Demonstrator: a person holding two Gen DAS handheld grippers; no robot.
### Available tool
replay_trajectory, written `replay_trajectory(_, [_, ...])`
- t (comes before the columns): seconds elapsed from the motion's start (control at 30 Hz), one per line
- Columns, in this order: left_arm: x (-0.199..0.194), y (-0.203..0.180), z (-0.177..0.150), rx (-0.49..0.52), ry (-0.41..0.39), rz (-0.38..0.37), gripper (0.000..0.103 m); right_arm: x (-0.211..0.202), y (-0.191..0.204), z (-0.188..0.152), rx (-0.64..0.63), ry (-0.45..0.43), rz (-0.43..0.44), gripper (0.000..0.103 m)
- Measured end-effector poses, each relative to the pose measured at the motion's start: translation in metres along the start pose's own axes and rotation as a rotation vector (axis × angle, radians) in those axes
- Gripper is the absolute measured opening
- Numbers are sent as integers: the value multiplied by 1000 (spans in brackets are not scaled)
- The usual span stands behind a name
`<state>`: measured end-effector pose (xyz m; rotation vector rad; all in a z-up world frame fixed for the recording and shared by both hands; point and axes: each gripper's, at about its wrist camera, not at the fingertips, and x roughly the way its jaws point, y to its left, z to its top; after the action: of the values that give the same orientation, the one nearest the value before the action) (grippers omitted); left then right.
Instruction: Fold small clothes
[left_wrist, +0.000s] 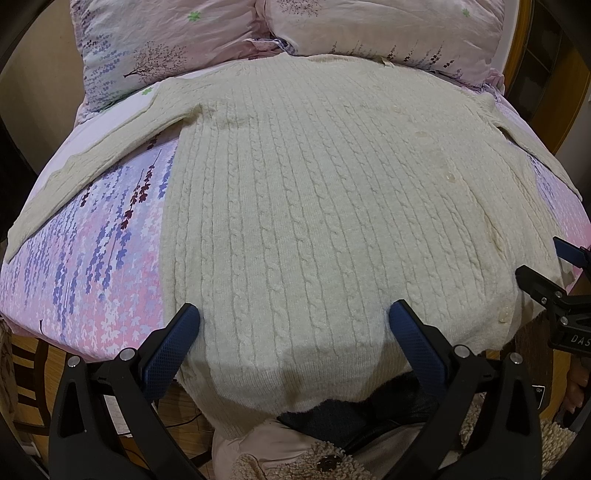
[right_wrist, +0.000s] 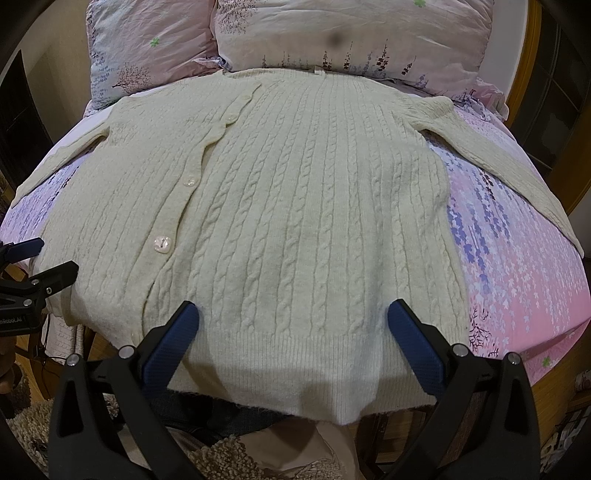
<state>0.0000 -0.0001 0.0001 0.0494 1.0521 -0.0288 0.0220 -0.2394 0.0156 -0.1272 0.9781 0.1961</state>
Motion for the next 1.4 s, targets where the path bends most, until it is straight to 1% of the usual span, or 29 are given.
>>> replay_trajectory(1.23, [0,0,0,0,0,0,102,0,-1,-1,-1,2,1,101])
replay_trajectory(1.4, [0,0,0,0,-1,1,102,1,-2,0,-16,3,12,101])
